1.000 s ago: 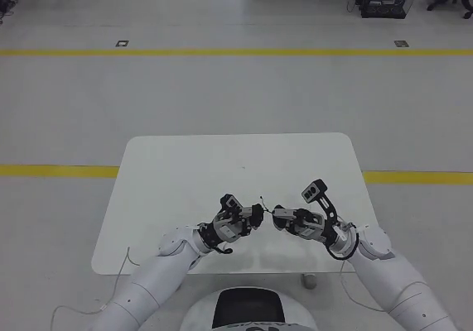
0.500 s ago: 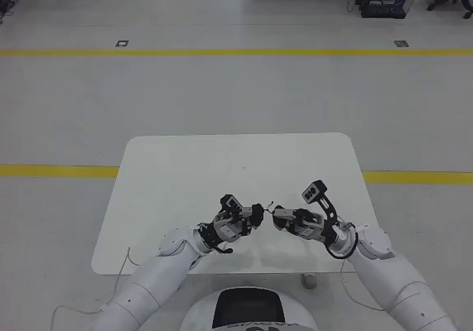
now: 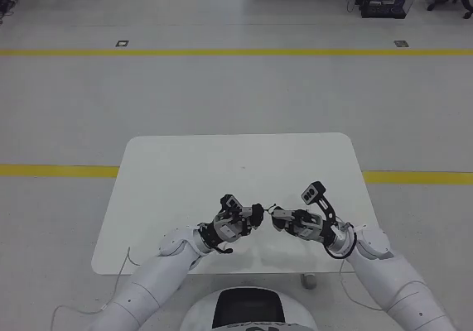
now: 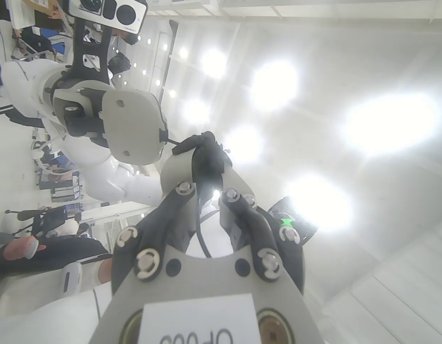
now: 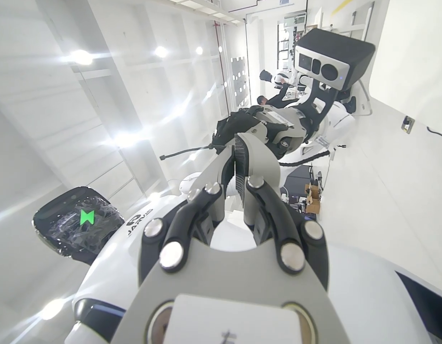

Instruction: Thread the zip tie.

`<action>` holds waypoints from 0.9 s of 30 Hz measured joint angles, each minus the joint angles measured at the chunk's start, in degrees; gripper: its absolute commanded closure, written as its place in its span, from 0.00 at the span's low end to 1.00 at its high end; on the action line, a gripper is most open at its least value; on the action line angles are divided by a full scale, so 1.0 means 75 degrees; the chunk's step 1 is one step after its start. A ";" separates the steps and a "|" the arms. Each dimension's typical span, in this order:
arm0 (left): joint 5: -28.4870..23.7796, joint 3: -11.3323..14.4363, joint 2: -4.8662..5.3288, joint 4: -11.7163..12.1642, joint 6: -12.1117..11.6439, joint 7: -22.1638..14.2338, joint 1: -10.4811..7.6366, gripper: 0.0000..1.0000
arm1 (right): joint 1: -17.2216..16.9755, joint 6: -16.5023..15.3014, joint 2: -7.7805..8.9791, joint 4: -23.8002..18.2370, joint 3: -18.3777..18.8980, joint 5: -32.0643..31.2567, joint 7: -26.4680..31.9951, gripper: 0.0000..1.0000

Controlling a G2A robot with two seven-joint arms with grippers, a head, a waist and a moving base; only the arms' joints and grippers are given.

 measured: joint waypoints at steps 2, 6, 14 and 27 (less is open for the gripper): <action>0.0000 0.0000 0.0000 0.0000 0.0000 0.0000 0.0000 1.00 | 0.0002 0.0010 -0.0006 0.0009 0.0001 -0.0015 0.0000 1.00; 0.0000 0.0000 0.0000 0.0000 0.0000 0.0000 0.0000 1.00 | 0.0005 0.0035 -0.0020 0.0032 0.0003 -0.0049 0.0006 1.00; 0.0000 0.0000 0.0000 0.0000 0.0000 0.0000 0.0000 1.00 | 0.0042 0.0088 -0.0051 0.0115 -0.0018 -0.0106 0.0015 1.00; 0.0000 0.0000 0.0000 0.0000 0.0000 0.0000 0.0000 1.00 | 0.0116 0.0165 -0.0103 0.0236 -0.0055 -0.0204 0.0028 1.00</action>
